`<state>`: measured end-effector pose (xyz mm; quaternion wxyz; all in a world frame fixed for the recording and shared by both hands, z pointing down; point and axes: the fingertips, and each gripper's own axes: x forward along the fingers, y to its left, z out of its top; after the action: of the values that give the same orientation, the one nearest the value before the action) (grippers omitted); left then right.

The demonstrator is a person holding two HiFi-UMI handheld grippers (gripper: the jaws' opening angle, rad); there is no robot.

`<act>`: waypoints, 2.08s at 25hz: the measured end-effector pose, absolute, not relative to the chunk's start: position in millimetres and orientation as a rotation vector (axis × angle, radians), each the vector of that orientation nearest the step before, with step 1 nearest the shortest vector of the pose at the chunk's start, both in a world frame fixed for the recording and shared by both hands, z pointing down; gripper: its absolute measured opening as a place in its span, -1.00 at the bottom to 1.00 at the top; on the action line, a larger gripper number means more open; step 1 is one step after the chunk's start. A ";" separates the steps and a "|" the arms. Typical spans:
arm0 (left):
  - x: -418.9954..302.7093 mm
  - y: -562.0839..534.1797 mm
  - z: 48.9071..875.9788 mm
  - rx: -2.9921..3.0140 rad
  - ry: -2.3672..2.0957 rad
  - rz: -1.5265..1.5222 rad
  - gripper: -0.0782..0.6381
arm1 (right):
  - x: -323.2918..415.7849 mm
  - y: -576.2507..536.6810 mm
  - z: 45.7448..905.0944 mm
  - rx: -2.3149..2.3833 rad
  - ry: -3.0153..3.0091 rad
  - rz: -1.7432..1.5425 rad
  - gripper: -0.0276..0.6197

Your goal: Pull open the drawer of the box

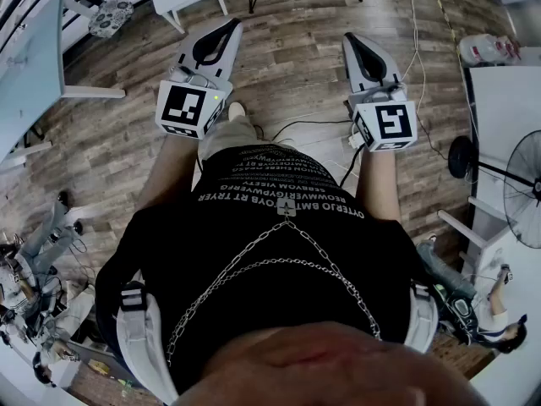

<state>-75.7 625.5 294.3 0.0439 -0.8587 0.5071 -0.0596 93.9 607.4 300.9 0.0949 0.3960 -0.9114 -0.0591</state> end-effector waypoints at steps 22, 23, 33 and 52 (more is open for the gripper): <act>-160.3 497.6 310.6 -2.749 1.292 -0.160 -0.77 | -5.9 503.0 323.6 1.366 -2.570 0.024 -0.91; -166.7 493.3 313.3 -2.757 1.287 -0.159 -0.77 | -11.5 498.8 324.1 1.376 -2.560 0.030 -0.92; -193.1 465.7 340.8 -2.870 1.176 -0.175 -0.77 | -29.0 475.5 335.2 1.514 -2.407 0.045 -0.76; -106.4 377.0 345.6 -2.885 1.134 -0.262 -0.77 | 64.6 379.5 365.6 1.540 -2.408 0.146 -0.61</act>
<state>-106.4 377.0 345.6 0.0153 -0.9273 0.3643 -0.0841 64.6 379.5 365.6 0.1394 0.5329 -0.8331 0.0504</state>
